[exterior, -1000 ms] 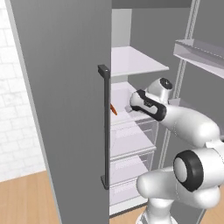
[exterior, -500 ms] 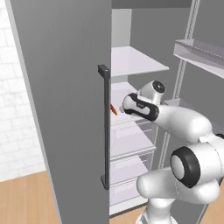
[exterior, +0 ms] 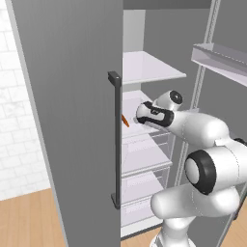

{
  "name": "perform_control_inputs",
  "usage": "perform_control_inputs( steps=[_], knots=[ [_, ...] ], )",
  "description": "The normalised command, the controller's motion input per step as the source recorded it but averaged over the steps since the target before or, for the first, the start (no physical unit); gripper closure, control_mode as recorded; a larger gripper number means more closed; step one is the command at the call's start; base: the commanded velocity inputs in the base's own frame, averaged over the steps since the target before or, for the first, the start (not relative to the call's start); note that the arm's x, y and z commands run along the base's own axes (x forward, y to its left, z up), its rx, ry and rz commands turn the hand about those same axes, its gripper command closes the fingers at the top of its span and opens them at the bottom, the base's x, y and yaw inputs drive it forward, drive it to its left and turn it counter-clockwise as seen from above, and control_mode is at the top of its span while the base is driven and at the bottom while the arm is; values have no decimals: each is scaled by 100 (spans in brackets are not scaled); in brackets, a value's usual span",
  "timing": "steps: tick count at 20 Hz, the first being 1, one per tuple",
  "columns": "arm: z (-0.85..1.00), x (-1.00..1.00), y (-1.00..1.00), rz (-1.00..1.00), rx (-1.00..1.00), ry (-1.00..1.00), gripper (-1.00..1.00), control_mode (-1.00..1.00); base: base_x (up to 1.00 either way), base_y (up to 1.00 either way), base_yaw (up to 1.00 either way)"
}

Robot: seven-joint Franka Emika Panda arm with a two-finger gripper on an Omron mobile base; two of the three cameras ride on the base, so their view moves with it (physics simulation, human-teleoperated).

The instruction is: Place one carrot and one steak in each tupperware on the nearby counter, to pack two identical lunches.

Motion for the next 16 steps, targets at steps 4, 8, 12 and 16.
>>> perform_control_inputs(
  steps=[4,8,12,16],
  knots=[
    [-32,22,14,0,-5,-3,-100,-100,0,0,0],
    [-25,41,9,-1,-6,-2,-100,-100,0,0,0],
    [-21,34,6,0,-4,-3,-100,-100,0,0,0],
    [-33,38,16,0,-2,0,-100,-100,0,0,0]
  ],
)
